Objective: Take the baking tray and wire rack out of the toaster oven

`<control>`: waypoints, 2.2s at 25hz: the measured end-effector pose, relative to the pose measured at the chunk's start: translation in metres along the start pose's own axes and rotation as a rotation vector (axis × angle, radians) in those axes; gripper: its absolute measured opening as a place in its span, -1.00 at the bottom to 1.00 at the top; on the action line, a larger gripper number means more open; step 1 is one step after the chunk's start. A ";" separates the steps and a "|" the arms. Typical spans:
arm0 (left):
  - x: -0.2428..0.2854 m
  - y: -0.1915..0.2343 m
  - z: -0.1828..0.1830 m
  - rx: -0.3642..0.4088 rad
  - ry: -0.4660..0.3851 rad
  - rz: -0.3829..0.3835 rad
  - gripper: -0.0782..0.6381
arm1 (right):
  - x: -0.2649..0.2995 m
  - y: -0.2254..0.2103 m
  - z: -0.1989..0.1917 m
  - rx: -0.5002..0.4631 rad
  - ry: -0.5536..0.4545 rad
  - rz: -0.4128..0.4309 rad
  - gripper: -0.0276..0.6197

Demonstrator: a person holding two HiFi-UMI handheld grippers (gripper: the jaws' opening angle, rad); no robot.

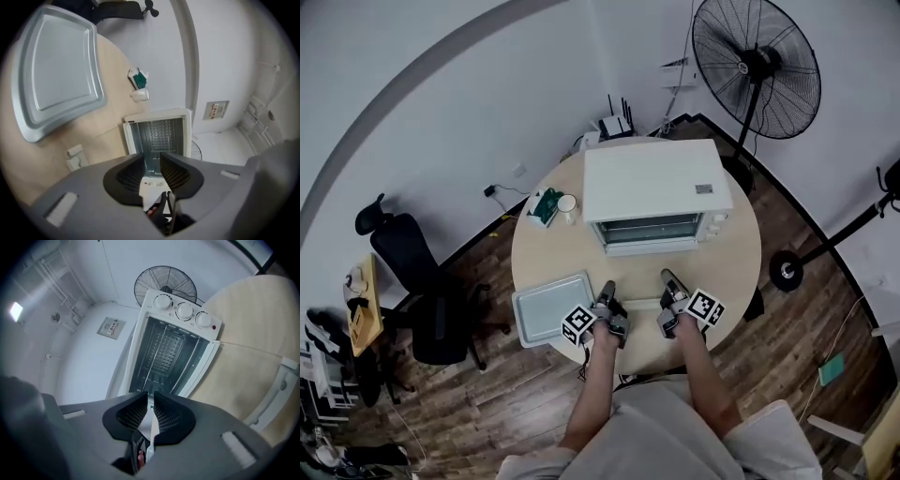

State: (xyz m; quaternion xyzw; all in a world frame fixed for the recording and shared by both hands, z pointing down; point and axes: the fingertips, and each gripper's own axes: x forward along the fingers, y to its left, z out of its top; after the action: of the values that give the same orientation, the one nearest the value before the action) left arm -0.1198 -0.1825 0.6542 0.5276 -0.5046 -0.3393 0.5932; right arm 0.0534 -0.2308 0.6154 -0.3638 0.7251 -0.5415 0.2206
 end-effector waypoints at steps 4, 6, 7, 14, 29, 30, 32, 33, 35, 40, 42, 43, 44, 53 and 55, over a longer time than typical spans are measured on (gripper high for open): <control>0.036 -0.017 -0.015 0.021 0.022 -0.035 -0.39 | 0.003 -0.007 0.025 0.035 -0.020 0.004 -0.85; 0.054 -0.026 -0.019 0.028 0.020 -0.051 -0.39 | 0.005 -0.010 0.038 0.056 -0.034 0.009 -0.85; 0.063 -0.031 -0.020 0.032 0.017 -0.061 -0.39 | 0.007 -0.012 0.045 0.068 -0.042 0.012 -0.85; 0.114 -0.057 -0.017 0.033 -0.019 -0.086 -0.39 | 0.020 -0.024 0.094 0.069 -0.087 0.001 -0.85; 0.178 -0.074 0.031 -0.003 -0.157 -0.208 -0.39 | 0.112 -0.036 0.137 0.240 -0.108 0.050 -0.63; 0.182 -0.075 0.034 -0.005 -0.161 -0.207 -0.39 | 0.116 -0.039 0.139 0.245 -0.108 0.047 -0.63; 0.189 -0.075 0.038 -0.011 -0.168 -0.201 -0.39 | 0.124 -0.041 0.144 0.255 -0.111 0.048 -0.63; 0.192 -0.077 0.041 -0.014 -0.173 -0.198 -0.39 | 0.127 -0.040 0.146 0.263 -0.115 0.054 -0.63; 0.198 -0.081 0.046 -0.020 -0.189 -0.192 -0.39 | 0.134 -0.039 0.150 0.281 -0.124 0.058 -0.64; 0.207 -0.072 0.053 -0.043 -0.209 -0.138 -0.52 | 0.141 -0.039 0.151 0.308 -0.133 0.055 -0.85; 0.207 -0.070 0.051 -0.050 -0.208 -0.118 -0.62 | 0.140 -0.040 0.150 0.329 -0.139 0.058 -0.91; 0.206 -0.069 0.051 -0.054 -0.207 -0.113 -0.62 | 0.139 -0.040 0.150 0.342 -0.141 0.062 -0.91; 0.205 -0.069 0.051 -0.057 -0.205 -0.111 -0.62 | 0.138 -0.039 0.149 0.351 -0.141 0.065 -0.91; 0.182 -0.065 0.033 -0.055 -0.167 -0.121 -0.63 | 0.112 -0.037 0.136 0.358 -0.127 0.066 -0.91; 0.176 -0.064 0.029 -0.053 -0.155 -0.125 -0.63 | 0.106 -0.037 0.132 0.357 -0.125 0.065 -0.91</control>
State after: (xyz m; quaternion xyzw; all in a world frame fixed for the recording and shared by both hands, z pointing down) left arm -0.0937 -0.3689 0.6324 0.5143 -0.5057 -0.4288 0.5440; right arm 0.0905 -0.4003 0.6162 -0.3279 0.6138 -0.6306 0.3436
